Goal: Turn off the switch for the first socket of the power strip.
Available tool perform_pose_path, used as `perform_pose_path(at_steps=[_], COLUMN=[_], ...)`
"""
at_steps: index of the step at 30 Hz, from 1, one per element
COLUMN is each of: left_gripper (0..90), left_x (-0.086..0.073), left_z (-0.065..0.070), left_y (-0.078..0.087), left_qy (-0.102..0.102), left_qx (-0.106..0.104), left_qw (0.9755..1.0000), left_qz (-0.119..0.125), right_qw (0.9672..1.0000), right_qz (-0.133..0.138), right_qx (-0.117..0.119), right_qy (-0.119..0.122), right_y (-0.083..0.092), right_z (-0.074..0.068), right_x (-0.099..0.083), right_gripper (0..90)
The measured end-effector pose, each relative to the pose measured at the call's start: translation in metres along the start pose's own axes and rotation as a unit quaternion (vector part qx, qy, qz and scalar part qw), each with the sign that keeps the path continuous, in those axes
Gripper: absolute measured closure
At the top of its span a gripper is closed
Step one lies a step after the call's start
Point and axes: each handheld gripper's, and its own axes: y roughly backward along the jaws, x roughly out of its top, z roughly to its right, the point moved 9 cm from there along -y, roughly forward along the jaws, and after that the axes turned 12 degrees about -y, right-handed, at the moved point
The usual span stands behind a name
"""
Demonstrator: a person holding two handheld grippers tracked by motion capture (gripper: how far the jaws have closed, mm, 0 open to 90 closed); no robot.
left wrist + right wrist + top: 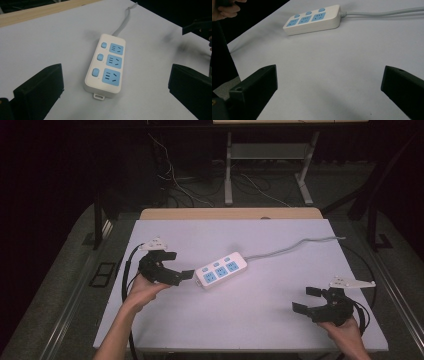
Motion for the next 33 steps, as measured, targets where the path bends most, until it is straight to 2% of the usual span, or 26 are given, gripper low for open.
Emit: perform_pose_path(at_steps=[3, 9, 19, 27, 33], left_gripper=[0.0, 0.0, 0.0, 0.0, 0.0], left_x=[-0.006, -0.016, -0.035, -0.060, -0.067], left_z=[0.005, 0.016, 0.030, 0.038, 0.042], left_y=[0.003, 0.009, 0.016, 0.017, 0.013], left_qy=[-0.005, -0.007, 0.012, 0.030, 0.036], left_qx=[0.002, 0.004, 0.008, 0.011, 0.003], left_qw=[1.0000, 0.9996, 0.9983, 0.9976, 0.9976], left_qz=[0.001, 0.026, 0.057, 0.061, 0.059], right_qw=[1.0000, 1.0000, 1.0000, 1.0000, 1.0000], right_qz=[-0.001, -0.004, -0.005, -0.004, -0.007], right_qx=[0.000, 0.001, 0.001, -0.001, -0.002], right_qy=[0.001, 0.003, 0.004, 0.004, 0.005], right_y=[-0.001, -0.001, -0.001, 0.000, 0.000], right_z=[0.000, -0.001, -0.002, -0.002, -0.002], right_x=[0.000, -0.001, -0.002, -0.003, -0.004], right_gripper=[0.5, 0.5, 0.5, 0.5, 0.5])
